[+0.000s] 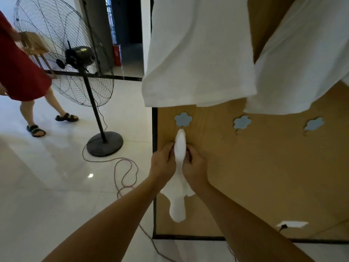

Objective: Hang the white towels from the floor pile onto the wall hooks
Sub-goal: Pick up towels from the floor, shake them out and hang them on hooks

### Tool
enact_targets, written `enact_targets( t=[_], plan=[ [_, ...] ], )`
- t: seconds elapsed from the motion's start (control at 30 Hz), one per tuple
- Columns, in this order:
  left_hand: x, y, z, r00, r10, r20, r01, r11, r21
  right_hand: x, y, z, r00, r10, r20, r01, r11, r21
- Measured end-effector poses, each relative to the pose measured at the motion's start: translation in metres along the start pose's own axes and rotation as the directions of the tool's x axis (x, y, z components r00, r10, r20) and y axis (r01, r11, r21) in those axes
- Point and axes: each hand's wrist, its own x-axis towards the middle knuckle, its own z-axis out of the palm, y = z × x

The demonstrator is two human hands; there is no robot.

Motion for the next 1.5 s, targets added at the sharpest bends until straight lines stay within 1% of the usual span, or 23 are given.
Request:
enact_targets(
  t=[0.13, 0.2, 0.27, 0.33, 0.43, 0.53, 0.6, 0.63, 0.67, 0.73, 0.8, 0.87, 0.9, 0.97, 1.07, 1.13, 1.23, 1.27, 1.33, 1.37, 1.4, 1.5],
  plan=[
    [0.001, -0.004, -0.005, 0.996, 0.056, 0.064, -0.062, 0.992, 0.105, -0.001, -0.004, -0.008, 0.987, 0.071, 0.143, -0.086, 0.991, 0.101],
    [0.0, -0.005, -0.006, 0.995, 0.076, 0.068, -0.085, 0.984, 0.154, -0.004, -0.005, -0.015, 0.986, 0.07, 0.153, -0.086, 0.991, 0.102],
    [-0.002, -0.004, -0.008, 0.992, 0.113, 0.05, -0.121, 0.971, 0.207, -0.005, -0.007, -0.02, 0.989, 0.033, 0.143, -0.045, 0.996, 0.082],
    [-0.004, 0.001, -0.014, 0.985, 0.168, 0.043, -0.173, 0.937, 0.305, -0.007, -0.012, -0.027, 0.987, 0.006, 0.161, -0.011, 0.999, 0.031],
    [-0.009, 0.015, -0.032, 0.983, 0.182, 0.029, -0.176, 0.879, 0.442, -0.014, -0.023, -0.044, 0.976, 0.025, 0.217, -0.013, 0.998, -0.056],
    [-0.027, 0.044, -0.045, 0.974, 0.224, 0.041, -0.214, 0.84, 0.499, -0.036, -0.04, -0.076, 0.98, 0.014, 0.197, 0.006, 0.995, -0.097],
    [-0.043, 0.071, -0.048, 0.959, 0.281, 0.047, -0.268, 0.836, 0.478, -0.056, -0.05, -0.103, 0.99, -0.043, 0.136, 0.068, 0.981, -0.182],
    [-0.053, 0.084, -0.048, 0.944, 0.322, 0.066, -0.316, 0.832, 0.457, -0.067, -0.054, -0.118, 0.992, -0.066, 0.112, 0.092, 0.964, -0.248],
    [-0.072, 0.104, -0.045, 0.922, 0.371, 0.107, -0.38, 0.824, 0.42, -0.086, -0.059, -0.142, 0.994, -0.057, 0.094, 0.085, 0.939, -0.332],
    [-0.09, 0.126, -0.039, 0.898, 0.401, 0.179, -0.439, 0.814, 0.381, -0.105, -0.065, -0.17, 0.995, 0.004, 0.097, 0.044, 0.87, -0.49],
    [-0.133, 0.161, -0.023, 0.868, 0.429, 0.25, -0.493, 0.799, 0.344, -0.152, -0.071, -0.222, 0.996, 0.078, 0.037, -0.039, 0.79, -0.612],
    [-0.184, 0.201, 0.0, 0.821, 0.45, 0.352, -0.554, 0.776, 0.301, -0.207, -0.075, -0.279, 0.992, 0.123, -0.028, -0.109, 0.724, -0.681],
    [-0.206, 0.217, 0.011, 0.787, 0.473, 0.396, -0.594, 0.756, 0.276, -0.231, -0.075, -0.302, 0.99, 0.129, -0.058, -0.133, 0.699, -0.703],
    [-0.258, 0.254, 0.038, 0.685, 0.531, 0.499, -0.689, 0.694, 0.207, -0.289, -0.077, -0.356, 0.974, 0.17, -0.153, -0.227, 0.647, -0.728],
    [-0.341, 0.309, 0.082, 0.542, 0.586, 0.602, -0.755, 0.654, 0.044, -0.376, -0.08, -0.434, 0.932, 0.207, -0.297, -0.362, 0.532, -0.765],
    [-0.406, 0.348, 0.115, 0.427, 0.632, 0.646, -0.796, 0.602, -0.063, -0.441, -0.084, -0.487, 0.875, 0.236, -0.423, -0.484, 0.453, -0.749],
    [-0.507, 0.404, 0.158, 0.251, 0.702, 0.666, -0.802, 0.537, -0.263, -0.545, -0.091, -0.557, 0.743, 0.275, -0.61, -0.669, 0.338, -0.662],
    [-0.547, 0.423, 0.171, 0.166, 0.726, 0.667, -0.803, 0.492, -0.336, -0.585, -0.095, -0.579, 0.682, 0.284, -0.674, -0.731, 0.293, -0.616],
    [-0.625, 0.453, 0.192, 0.015, 0.754, 0.657, -0.803, 0.4, -0.441, -0.661, -0.104, -0.614, 0.549, 0.291, -0.783, -0.835, 0.209, -0.508],
    [-0.664, 0.467, 0.2, -0.049, 0.762, 0.645, -0.792, 0.364, -0.49, -0.698, -0.11, -0.629, 0.478, 0.295, -0.828, -0.879, 0.168, -0.447],
    [-0.699, 0.479, 0.205, -0.109, 0.766, 0.634, -0.776, 0.333, -0.535, -0.731, -0.116, -0.64, 0.412, 0.301, -0.86, -0.911, 0.133, -0.39],
    [-0.821, 0.514, 0.216, -0.315, 0.749, 0.583, -0.693, 0.238, -0.68, -0.838, -0.139, -0.668, 0.195, 0.279, -0.94, -0.978, -0.014, -0.207]
  ],
)
